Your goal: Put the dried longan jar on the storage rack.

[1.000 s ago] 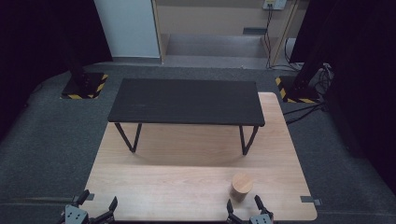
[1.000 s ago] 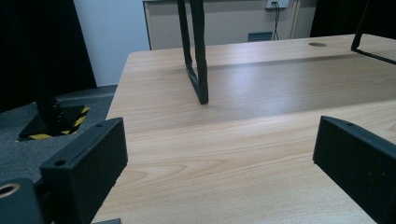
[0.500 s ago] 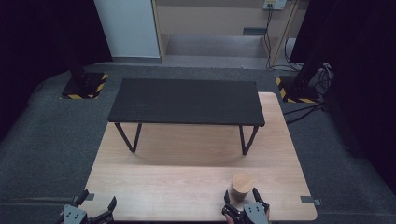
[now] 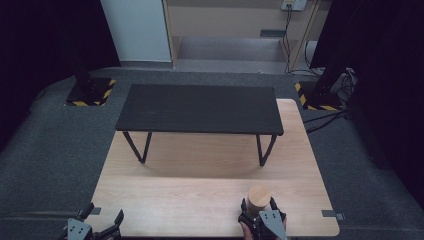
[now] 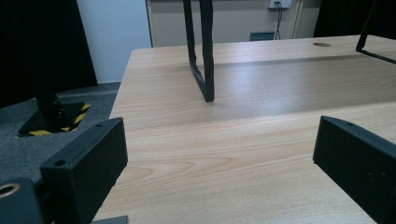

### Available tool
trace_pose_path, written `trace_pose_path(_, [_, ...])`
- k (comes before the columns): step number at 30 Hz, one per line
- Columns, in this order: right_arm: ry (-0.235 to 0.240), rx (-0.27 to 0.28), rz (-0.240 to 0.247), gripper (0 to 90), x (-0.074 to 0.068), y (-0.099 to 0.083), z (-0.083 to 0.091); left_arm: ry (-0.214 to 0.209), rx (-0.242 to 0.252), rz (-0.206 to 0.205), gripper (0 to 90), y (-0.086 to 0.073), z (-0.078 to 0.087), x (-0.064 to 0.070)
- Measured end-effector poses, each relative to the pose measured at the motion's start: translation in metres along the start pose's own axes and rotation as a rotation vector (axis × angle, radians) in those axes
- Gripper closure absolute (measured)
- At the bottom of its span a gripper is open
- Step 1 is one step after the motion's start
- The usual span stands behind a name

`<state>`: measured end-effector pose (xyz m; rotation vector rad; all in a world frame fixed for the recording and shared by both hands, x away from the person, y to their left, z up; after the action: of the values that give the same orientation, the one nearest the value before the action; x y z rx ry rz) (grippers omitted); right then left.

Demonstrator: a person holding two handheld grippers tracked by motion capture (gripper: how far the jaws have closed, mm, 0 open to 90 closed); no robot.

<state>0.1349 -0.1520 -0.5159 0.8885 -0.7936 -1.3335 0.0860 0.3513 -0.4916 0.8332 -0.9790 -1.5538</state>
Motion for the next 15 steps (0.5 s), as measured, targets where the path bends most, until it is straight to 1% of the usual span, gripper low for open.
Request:
trace_pose_path(3, [0.005,-0.013,0.010,23.1,0.001,0.002,-0.001,0.000,0.000,0.001,1.7,0.000,0.000,0.000])
trace_pose_path(4, [0.000,-0.013,0.012,25.1,0.001,0.003,-0.001,0.000,0.001,0.001,1.7,0.000,0.000,0.000])
trace_pose_path(7, [0.002,-0.020,0.016,25.5,0.001,0.005,-0.001,0.000,0.005,0.001,1.7,0.001,0.000,0.000])
trace_pose_path(10, [0.019,-0.019,-0.007,25.7,0.003,0.007,0.001,0.000,0.006,0.000,1.8,0.002,0.001,0.000])
trace_pose_path(12, [0.023,-0.012,-0.006,25.7,0.003,0.009,0.005,-0.001,0.005,0.000,1.8,0.002,0.001,0.000])
trace_pose_path(15, [0.042,0.004,-0.002,25.7,0.003,0.020,0.013,-0.002,0.005,-0.002,1.9,0.003,0.002,0.000])
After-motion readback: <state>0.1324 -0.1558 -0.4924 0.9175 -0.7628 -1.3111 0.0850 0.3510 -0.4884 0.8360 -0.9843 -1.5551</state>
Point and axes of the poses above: each handheld gripper's, and its own axes: z roughly backward along the jaws, y roughly out of its top, x roughly to its right, the point moved 3 cm from there along -z, roughly forward along the jaws, and after that the axes turned 13 degrees about -x, right-handed, at the moved point
